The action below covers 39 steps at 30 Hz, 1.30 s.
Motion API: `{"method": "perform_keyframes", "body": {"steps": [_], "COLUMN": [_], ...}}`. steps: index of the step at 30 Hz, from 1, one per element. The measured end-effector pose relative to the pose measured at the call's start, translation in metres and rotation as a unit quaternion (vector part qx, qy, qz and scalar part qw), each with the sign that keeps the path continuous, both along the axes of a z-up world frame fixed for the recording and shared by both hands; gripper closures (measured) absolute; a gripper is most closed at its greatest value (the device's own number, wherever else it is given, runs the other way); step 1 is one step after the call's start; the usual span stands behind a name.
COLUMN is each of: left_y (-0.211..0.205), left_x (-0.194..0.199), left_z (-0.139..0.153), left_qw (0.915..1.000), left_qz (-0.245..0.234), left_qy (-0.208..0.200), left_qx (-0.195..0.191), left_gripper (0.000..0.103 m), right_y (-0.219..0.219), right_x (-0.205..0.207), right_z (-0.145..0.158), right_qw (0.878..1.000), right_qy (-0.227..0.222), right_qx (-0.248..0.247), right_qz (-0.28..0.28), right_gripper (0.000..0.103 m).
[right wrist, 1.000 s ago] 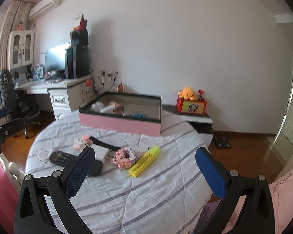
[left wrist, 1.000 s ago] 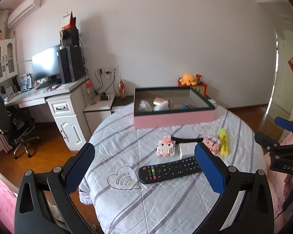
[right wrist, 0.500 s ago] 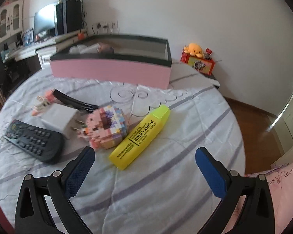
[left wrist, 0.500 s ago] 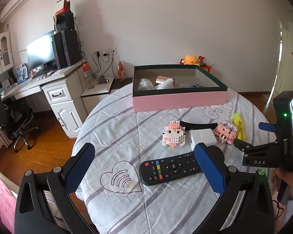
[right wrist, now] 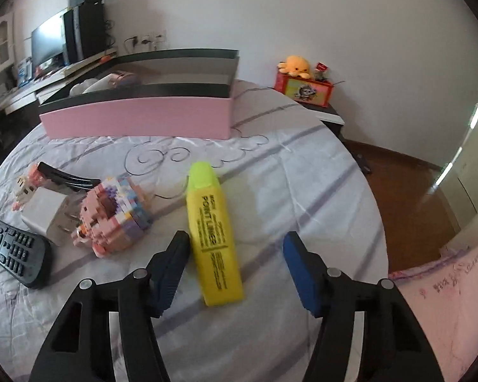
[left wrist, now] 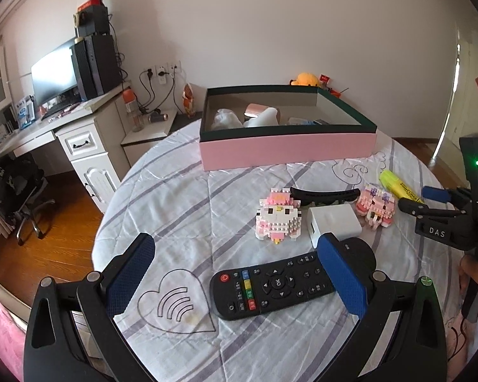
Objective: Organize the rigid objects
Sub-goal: 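Grasp the yellow highlighter with the right gripper while the left gripper grasps the pink-white block figure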
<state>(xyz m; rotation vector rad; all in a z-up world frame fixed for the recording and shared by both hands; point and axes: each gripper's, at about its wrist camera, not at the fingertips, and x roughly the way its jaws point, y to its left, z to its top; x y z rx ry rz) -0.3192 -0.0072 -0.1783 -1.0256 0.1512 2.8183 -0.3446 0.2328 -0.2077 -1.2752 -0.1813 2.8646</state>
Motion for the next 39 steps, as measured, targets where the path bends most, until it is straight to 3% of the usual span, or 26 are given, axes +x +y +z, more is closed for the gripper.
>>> {"method": "perform_keyframes", "body": {"steps": [4,5,7,20,26,28,32,34,39], "left_y": [0.003,0.004,0.007,0.028,0.025,0.027,0.038,0.042,0.047], "left_x": [-0.011,-0.014,-0.021,-0.071,-0.087,-0.088,-0.086,-0.084,-0.078], "left_z": [-0.004,-0.005,-0.008,-0.04,-0.048,-0.048,-0.054,-0.052,-0.049], "left_qw": [0.9999,0.9999,0.9998,0.9966,0.9955,0.9957,0.9948,0.9946,0.9947], "left_qz": [-0.003,-0.003,-0.006,-0.013,-0.009,-0.012,-0.029,-0.048,-0.049], "left_qy": [-0.013,-0.016,-0.02,-0.073,-0.094,-0.092,-0.093,-0.088,-0.076], "left_qx": [0.004,0.002,-0.002,-0.037,-0.007,-0.006,-0.03,-0.027,-0.05], "left_gripper": [0.0,0.0,0.0,0.0,0.001,0.02,0.037,0.058,0.059], "right_y": [-0.006,-0.007,-0.01,-0.007,-0.006,-0.006,-0.007,-0.006,-0.005], "right_x": [-0.014,-0.016,-0.016,-0.016,-0.018,-0.018,-0.019,-0.019,-0.018], "right_z": [-0.001,-0.003,-0.003,-0.005,-0.006,-0.006,-0.006,-0.006,-0.006], "right_qw": [1.0,0.999,0.999,0.997,0.997,0.997,0.997,0.997,0.997], "right_qy": [-0.008,-0.011,-0.008,-0.009,-0.011,-0.011,-0.011,-0.012,-0.009], "right_qx": [0.0,-0.006,-0.015,-0.033,-0.04,-0.037,-0.037,-0.04,-0.043], "right_qz": [0.023,0.033,0.05,0.063,0.063,0.064,0.065,0.065,0.066], "right_gripper": [0.045,0.051,0.076,0.076,0.076,0.076,0.076,0.076,0.076]}}
